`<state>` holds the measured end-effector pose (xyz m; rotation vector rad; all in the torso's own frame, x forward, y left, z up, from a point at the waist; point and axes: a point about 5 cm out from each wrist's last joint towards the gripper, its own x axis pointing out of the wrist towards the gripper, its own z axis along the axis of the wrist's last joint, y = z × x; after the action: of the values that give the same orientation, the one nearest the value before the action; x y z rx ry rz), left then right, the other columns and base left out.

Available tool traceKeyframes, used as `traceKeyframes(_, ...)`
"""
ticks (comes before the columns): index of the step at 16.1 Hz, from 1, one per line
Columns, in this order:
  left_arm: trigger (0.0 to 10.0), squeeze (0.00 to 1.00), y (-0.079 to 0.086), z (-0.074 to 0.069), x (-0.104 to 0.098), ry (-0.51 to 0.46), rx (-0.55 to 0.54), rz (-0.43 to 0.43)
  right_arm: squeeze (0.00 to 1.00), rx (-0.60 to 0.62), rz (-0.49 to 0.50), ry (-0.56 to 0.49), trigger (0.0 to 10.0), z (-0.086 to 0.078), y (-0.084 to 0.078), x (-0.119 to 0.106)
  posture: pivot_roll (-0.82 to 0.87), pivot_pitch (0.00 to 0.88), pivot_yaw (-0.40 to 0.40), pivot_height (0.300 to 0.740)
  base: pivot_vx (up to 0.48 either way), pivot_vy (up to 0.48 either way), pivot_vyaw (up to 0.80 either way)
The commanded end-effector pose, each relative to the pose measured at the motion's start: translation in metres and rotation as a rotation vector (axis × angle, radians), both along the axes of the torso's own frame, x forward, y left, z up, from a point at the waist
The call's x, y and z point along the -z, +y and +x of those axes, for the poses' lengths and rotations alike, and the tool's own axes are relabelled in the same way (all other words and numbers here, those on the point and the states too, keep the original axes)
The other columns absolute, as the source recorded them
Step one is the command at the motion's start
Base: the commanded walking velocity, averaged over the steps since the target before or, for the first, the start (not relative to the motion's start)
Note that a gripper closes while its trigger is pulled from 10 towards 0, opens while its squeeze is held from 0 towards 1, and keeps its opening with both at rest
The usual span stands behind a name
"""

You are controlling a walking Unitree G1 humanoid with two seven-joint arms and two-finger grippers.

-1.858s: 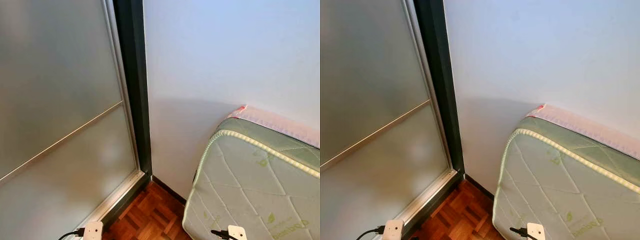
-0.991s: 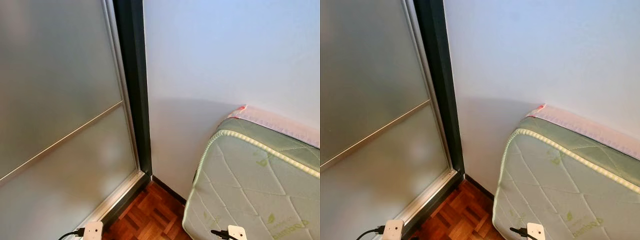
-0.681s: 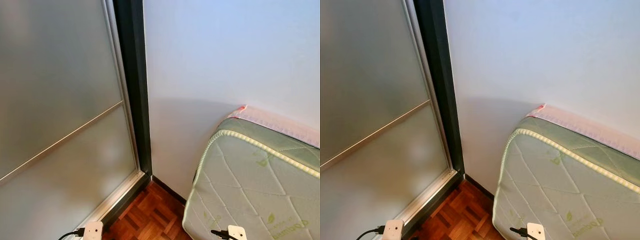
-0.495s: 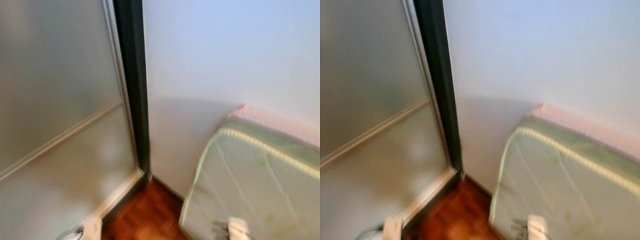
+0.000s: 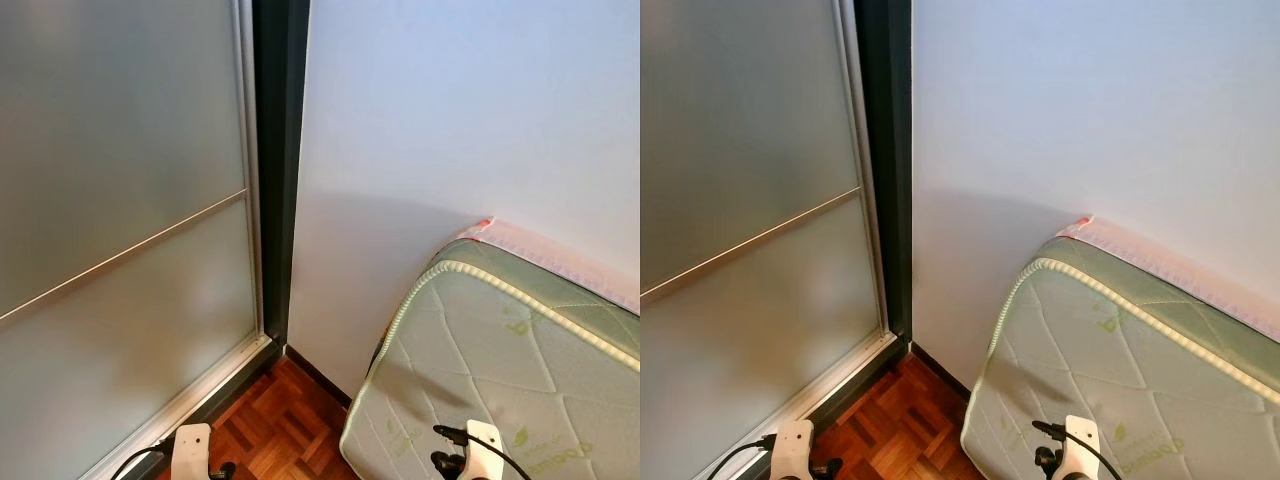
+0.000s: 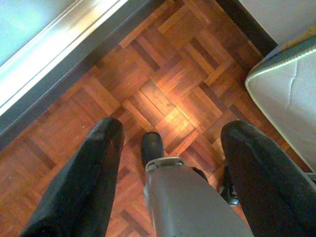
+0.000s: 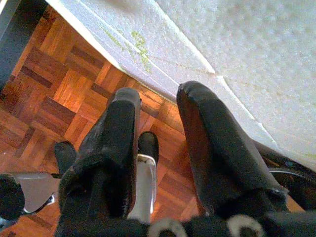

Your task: Clean up the room

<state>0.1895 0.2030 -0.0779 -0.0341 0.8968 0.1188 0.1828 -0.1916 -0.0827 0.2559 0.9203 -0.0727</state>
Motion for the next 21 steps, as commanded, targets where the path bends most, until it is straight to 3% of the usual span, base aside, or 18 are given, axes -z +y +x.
traceKeyframes(1, 10.0, 0.00, -0.0023, -0.0054, 0.0035, 0.028, -0.005, -0.008, 0.00, 0.011, -0.009, 0.001, 10.0, 0.0002, -0.0037, -0.0006, 0.14, 0.000, -0.124, 0.740, 0.000, 0.000, 0.00)
traceKeyframes(11, 10.0, 0.00, -0.0005, -0.0030, 0.0018, 0.019, 0.009, 0.000, 0.00, -0.022, -0.014, 0.028, 10.0, -0.0017, -0.0021, 0.0009, 0.14, 0.000, -0.116, 0.740, 0.000, 0.000, -0.68)
traceKeyframes(17, 10.0, 0.00, 0.0032, -0.0008, 0.0002, 0.029, 0.078, 0.046, 0.00, -0.025, -0.014, 0.038, 10.0, -0.0014, 0.0002, 0.0013, 0.14, 0.000, -0.098, 0.740, 0.000, 0.000, -0.75)
traceKeyframes(21, 10.0, 0.00, 0.0041, -0.0004, -0.0001, 0.033, 0.092, 0.062, 0.00, -0.029, -0.011, 0.045, 10.0, -0.0017, 0.0008, 0.0016, 0.14, 0.000, -0.099, 0.740, 0.000, -0.240, -0.75)
